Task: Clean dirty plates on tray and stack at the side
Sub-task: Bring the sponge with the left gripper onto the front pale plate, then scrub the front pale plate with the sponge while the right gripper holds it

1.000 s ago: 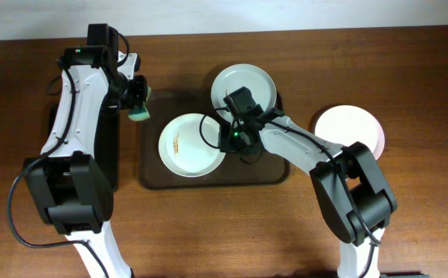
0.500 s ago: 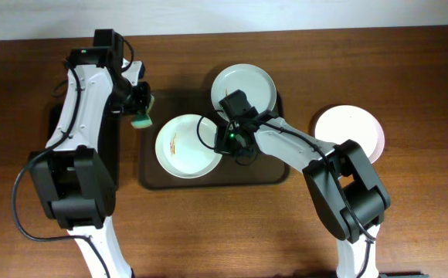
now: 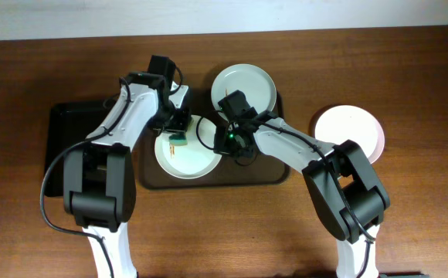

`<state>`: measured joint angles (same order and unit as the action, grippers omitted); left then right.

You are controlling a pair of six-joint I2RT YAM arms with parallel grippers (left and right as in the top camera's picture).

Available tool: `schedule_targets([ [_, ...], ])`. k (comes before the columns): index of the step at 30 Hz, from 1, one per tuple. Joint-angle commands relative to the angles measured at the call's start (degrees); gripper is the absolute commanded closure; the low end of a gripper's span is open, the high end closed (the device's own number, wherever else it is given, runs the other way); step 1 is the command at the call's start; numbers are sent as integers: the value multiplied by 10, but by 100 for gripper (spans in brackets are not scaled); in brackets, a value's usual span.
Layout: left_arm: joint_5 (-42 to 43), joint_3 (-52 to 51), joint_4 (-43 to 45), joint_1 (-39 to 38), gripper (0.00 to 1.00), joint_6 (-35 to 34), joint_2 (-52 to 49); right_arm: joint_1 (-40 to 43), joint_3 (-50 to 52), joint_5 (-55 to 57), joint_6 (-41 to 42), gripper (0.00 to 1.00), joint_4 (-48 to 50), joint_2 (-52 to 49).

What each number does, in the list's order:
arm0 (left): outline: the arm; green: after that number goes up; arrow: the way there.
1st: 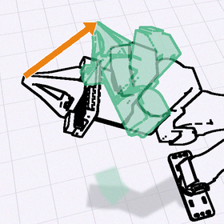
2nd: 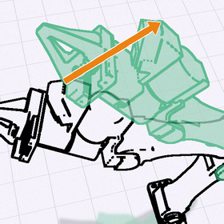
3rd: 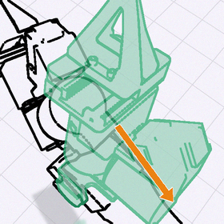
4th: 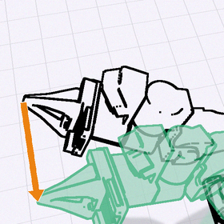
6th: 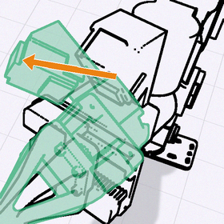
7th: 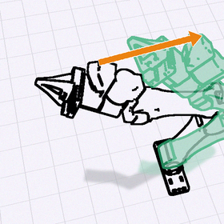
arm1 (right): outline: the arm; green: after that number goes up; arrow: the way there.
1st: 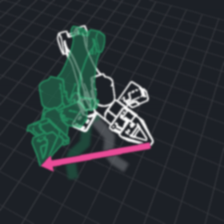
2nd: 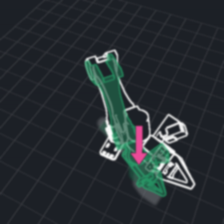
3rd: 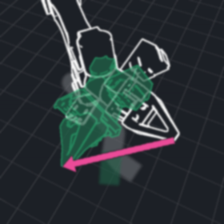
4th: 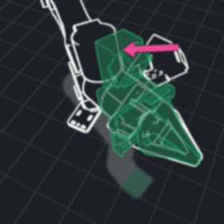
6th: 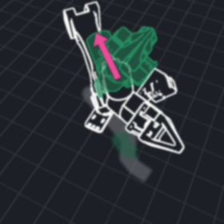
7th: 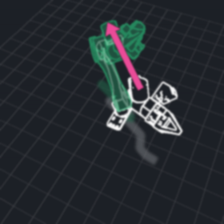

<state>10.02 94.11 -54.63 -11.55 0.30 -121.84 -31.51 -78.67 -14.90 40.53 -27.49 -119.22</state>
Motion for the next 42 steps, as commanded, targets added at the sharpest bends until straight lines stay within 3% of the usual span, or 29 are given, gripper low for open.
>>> schedule_targets([
  [1, -70, -59, 54, 3, 99, -9, -3, -4, -9, 3, 4, 96, 1, -5],
  [5, -120, -140, 113, 3, 99, -9, -3, -4, -9, 3, 4, 96, 1, -5],
  [11, -106, -145, -18, -1, 99, -7, -3, -3, -9, 3, 4, 96, 3, -5],
  [14, -46, -145, -42, -1, 99, 54, -3, -3, -9, 3, 4, 96, 3, -5],
  [16, 64, -145, -57, -1, 99, 135, -3, -3, -9, 3, 4, 96, 3, -5],
  [19, 82, -145, -45, -1, 99, 142, -3, -3, -9, 3, 4, 96, 3, -5],
  [22, 82, -145, 30, -1, 99, 123, -3, -3, -9, 3, 4, 96, 3, -5],
  [24, 51, -145, 90, -2, 99, 85, -3, -3, -9, 3, 4, 96, 3, -5],
  [27, -118, -145, 124, -2, 99, -28, -3, -3, -9, 3, 4, 96, 3, -5],
  [30, -243, -146, 118, -2, 99, -98, -3, -3, -9, 3, 4, 96, 3, -5],
  [35, -337, -146, 150, -8, 99, -127, -3, -3, -9, 3, 4, 96, 3, -5],
  [38, -336, -146, 176, -21, 99, -126, -3, -3, -9, 3, 4, 96, 3, -5],
  [42, -139, -146, 199, -53, 99, 66, -3, -3, -9, 3, 4, 96, 3, -5],
])
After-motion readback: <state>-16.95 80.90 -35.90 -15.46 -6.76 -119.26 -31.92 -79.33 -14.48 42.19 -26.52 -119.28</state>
